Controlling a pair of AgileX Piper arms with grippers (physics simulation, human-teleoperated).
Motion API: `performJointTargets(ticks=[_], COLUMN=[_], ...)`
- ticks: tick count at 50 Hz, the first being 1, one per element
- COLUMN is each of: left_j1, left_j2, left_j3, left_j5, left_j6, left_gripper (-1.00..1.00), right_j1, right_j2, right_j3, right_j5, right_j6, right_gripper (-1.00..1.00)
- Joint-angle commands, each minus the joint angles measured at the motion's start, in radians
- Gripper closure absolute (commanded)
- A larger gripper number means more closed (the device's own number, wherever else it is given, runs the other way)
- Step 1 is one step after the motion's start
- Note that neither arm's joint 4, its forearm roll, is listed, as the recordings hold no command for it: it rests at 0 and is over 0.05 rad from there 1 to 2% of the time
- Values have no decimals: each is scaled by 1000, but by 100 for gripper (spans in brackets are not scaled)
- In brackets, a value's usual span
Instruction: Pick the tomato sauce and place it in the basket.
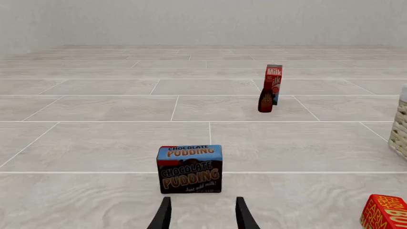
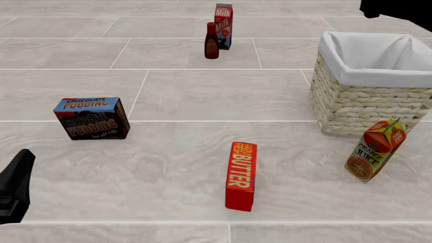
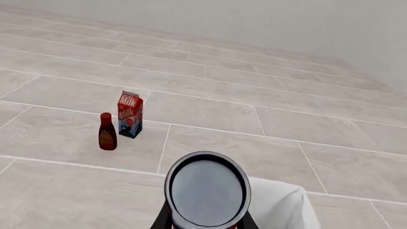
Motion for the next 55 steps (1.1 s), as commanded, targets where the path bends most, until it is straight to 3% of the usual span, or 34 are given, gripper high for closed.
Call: performJointTargets(ticks=[1, 17, 55], left_j1=[0, 0, 0], left_j2=[0, 0, 0], left_j3=[0, 0, 0], left_j5=[0, 0, 0], left_j6=[0, 0, 0], left_gripper=[-100, -100, -100], right_j1=[-35, -94, -150], right_j2=[-5, 14, 45], right_j3=[8, 11, 25], right_j5=[-4, -7, -13], right_j6=[30, 43, 40], right_gripper=[100, 100, 100])
